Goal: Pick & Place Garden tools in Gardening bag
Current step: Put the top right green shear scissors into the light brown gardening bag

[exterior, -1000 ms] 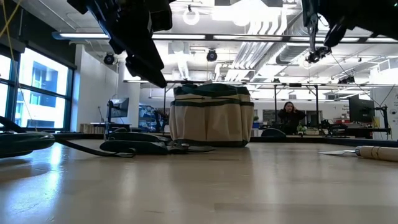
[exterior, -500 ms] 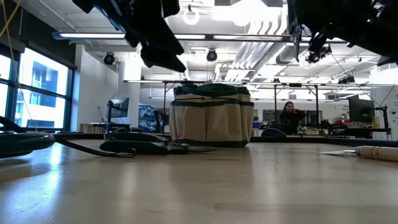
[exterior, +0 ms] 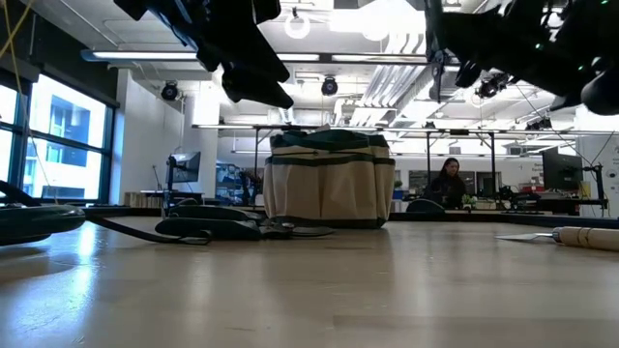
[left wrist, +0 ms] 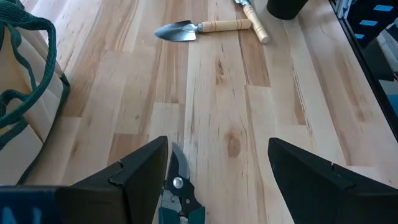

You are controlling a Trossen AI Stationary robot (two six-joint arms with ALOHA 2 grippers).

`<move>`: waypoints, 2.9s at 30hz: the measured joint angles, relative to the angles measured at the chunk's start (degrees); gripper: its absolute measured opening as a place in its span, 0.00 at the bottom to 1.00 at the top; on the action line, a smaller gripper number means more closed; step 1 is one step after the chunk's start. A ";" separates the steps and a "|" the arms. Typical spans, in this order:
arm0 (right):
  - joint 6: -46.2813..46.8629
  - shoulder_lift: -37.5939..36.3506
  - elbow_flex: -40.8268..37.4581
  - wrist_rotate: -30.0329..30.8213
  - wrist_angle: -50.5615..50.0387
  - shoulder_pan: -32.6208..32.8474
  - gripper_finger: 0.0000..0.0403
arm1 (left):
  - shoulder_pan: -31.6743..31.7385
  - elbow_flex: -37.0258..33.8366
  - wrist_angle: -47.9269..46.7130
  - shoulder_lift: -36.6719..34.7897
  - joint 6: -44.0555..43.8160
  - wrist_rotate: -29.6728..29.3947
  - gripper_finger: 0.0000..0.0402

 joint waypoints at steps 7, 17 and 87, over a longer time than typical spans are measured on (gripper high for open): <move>2.70 8.56 4.17 -4.91 0.56 -1.61 0.09 | 0.00 -0.01 0.00 0.00 0.41 -0.11 0.68; 2.37 12.02 5.53 -5.94 0.71 -1.67 0.09 | 0.00 0.02 -0.11 0.00 -0.05 -0.04 0.68; -1.87 26.15 18.02 -1.02 -10.98 -4.96 0.09 | 0.00 0.08 -0.17 0.00 -0.16 0.18 0.68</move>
